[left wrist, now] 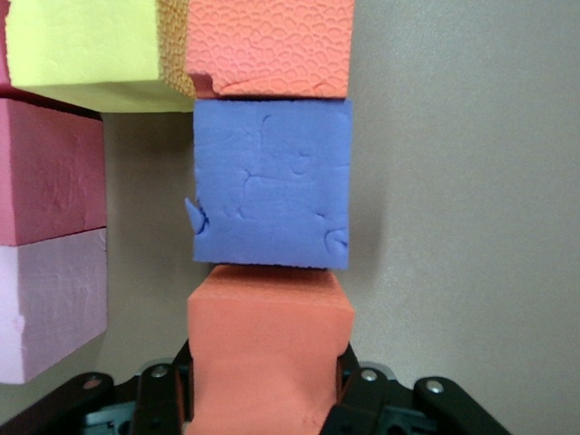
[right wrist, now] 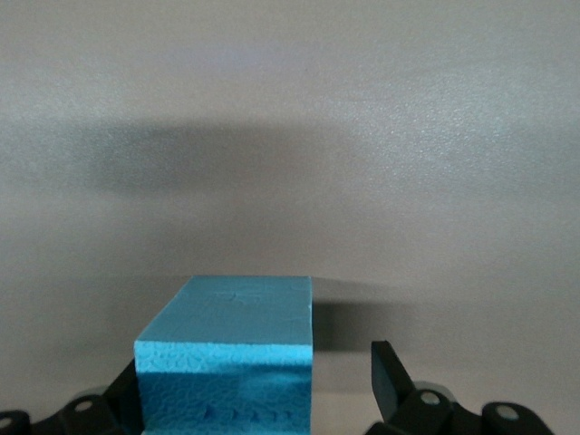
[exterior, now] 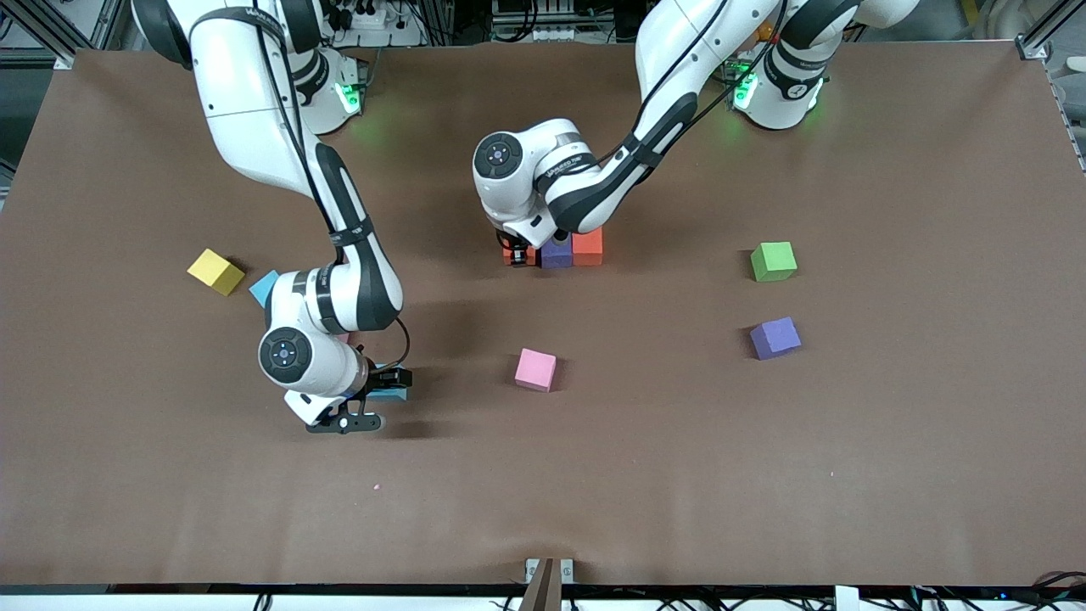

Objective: Form number 2 with 11 blocks

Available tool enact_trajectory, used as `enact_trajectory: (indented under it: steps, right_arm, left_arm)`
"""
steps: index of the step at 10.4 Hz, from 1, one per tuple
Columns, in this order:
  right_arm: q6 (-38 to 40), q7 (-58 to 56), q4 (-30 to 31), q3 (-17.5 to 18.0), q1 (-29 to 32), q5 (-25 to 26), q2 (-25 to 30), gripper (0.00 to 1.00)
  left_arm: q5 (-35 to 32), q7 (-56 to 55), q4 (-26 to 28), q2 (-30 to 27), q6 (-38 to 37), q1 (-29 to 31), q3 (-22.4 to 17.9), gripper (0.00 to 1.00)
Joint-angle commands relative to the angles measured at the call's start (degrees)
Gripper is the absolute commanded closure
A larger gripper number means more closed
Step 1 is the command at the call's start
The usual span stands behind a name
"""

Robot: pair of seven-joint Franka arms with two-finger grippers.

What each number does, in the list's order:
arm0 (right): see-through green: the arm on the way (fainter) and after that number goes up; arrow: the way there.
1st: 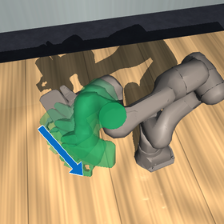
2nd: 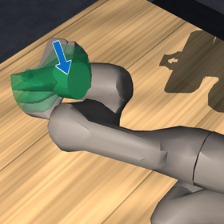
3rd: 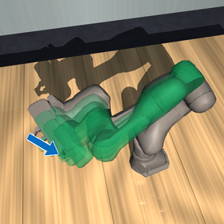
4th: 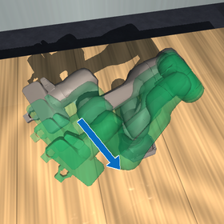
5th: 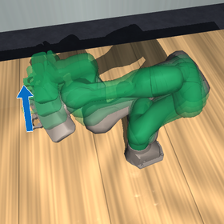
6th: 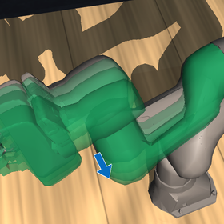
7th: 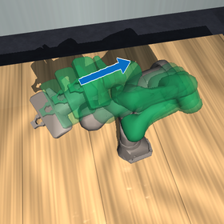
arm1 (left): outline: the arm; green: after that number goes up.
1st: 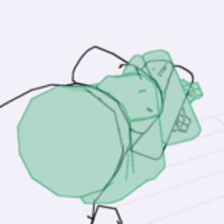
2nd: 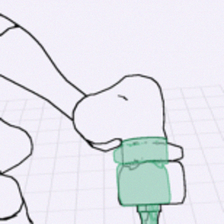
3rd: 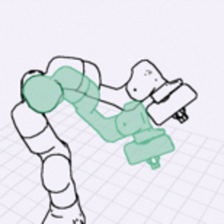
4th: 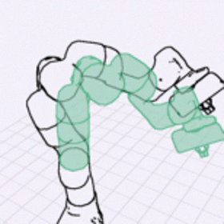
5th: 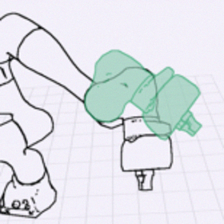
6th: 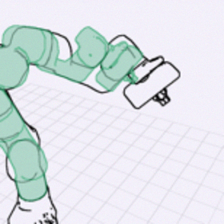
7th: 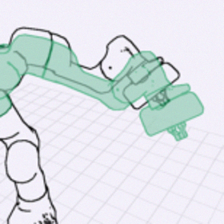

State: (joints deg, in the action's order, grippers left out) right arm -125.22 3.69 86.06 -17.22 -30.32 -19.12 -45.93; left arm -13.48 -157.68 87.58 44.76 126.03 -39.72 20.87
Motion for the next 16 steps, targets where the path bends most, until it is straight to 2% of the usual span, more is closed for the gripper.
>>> enact_trajectory:
  steps: [1,2,3,4,10,11,12,14,16]
  right_arm:
    - [0.5,1.1,-1.8,0.3,0.4,0.9,-1.0,0.32]
    - [0.5,1.1,-1.8,0.3,0.1,1.1,-1.0,0.55]
    - [0.5,1.1,-1.8,0.3,0.2,1.1,-0.9,0.73]
    - [0.9,1.1,-1.9,0.3,0.3,1.0,-0.7,0.8]
    - [8.6,3.1,-1.4,0.5,-3.5,0.2,4.1,0.8]
    - [9.1,4.6,-1.4,0.5,-3.9,0.2,4.4,0.79]
    - [8.7,5.0,-1.2,0.5,-4.8,0.2,4.1,0.79]
    - [8.7,5.1,-1.2,0.6,-4.9,0.1,4.1,0.79]
    - [8.9,5.4,-1.0,0.6,-5.0,0.1,4.1,0.78]
  left_arm:
    - [-0.2,-7.4,0.0,-0.2,-0.4,-1.1,-0.7,1.0]
    - [-0.8,-7.4,0.0,-0.2,-0.4,-1.1,-0.7,1.0]
    - [-1.0,-7.5,0.0,-0.2,-0.4,-1.0,-0.7,1.0]
    - [-1.1,-7.5,0.0,-0.1,-0.4,-1.1,-0.7,1.0]
    - [-1.1,-7.4,-0.1,0.4,-0.4,-1.0,-1.1,0.96]
    - [-1.1,-7.3,-0.1,0.5,-0.4,-1.0,-1.1,0.84]
    - [-1.1,-6.9,-0.1,0.5,-0.4,-1.0,-1.1,0.64]
    - [-1.2,-6.4,-0.1,0.7,-0.5,-1.1,-1.2,0.0]
    - [-2.2,-6.4,-0.5,0.6,-1.4,-1.2,-1.2,0.0]
